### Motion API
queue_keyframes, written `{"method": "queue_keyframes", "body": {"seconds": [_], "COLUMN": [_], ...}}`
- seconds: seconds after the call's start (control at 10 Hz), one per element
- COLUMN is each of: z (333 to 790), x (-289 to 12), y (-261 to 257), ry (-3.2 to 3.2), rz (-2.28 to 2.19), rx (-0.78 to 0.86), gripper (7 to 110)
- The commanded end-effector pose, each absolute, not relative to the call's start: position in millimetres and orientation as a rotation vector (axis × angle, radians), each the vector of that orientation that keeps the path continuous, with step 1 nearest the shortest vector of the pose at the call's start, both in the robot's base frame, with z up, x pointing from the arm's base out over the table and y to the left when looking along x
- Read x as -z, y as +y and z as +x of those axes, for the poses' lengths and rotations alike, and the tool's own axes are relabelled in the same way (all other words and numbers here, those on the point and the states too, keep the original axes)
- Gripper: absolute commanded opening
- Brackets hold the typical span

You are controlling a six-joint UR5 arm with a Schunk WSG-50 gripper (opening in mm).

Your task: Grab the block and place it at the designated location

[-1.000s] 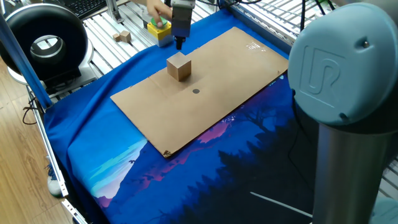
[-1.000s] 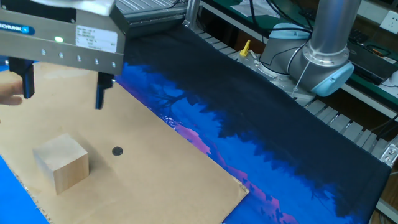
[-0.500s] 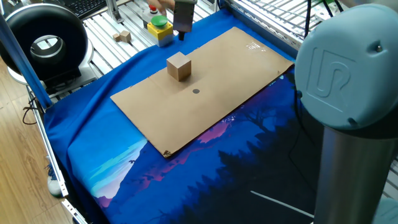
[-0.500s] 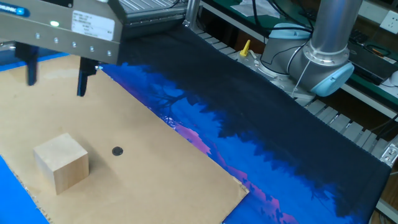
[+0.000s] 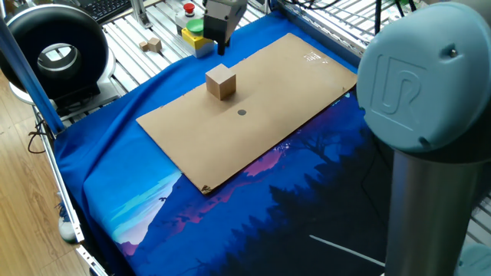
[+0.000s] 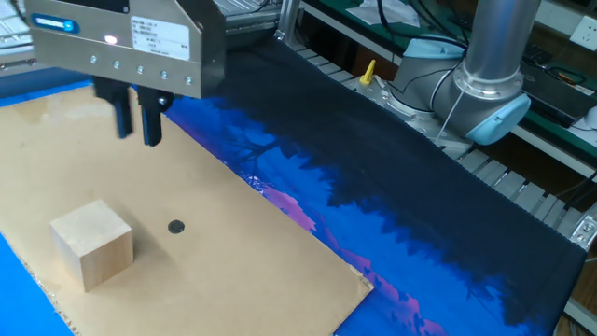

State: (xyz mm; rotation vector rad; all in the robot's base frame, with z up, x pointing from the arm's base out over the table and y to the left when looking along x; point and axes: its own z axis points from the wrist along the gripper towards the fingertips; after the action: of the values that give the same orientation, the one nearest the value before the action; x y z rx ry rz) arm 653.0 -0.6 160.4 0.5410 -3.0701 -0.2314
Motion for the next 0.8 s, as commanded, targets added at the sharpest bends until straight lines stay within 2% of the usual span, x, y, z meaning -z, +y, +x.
{"method": "queue_keyframes", "body": {"seconds": [0.0, 0.1, 0.2, 0.5, 0.6, 0.7], "z": [645, 643, 646, 679, 681, 681], "x": [-160, -156, -150, -127, -124, -120], "y": [-6, -16, -24, -20, -24, -29], "ry": [-3.057, -3.043, -3.038, -3.127, -3.130, -3.126], "rz": [0.180, 0.095, 0.031, 0.038, -0.001, -0.018], "rx": [0.210, 0.146, 0.108, 0.124, 0.107, 0.073], "gripper": [7, 7, 44, 44, 66, 66]}}
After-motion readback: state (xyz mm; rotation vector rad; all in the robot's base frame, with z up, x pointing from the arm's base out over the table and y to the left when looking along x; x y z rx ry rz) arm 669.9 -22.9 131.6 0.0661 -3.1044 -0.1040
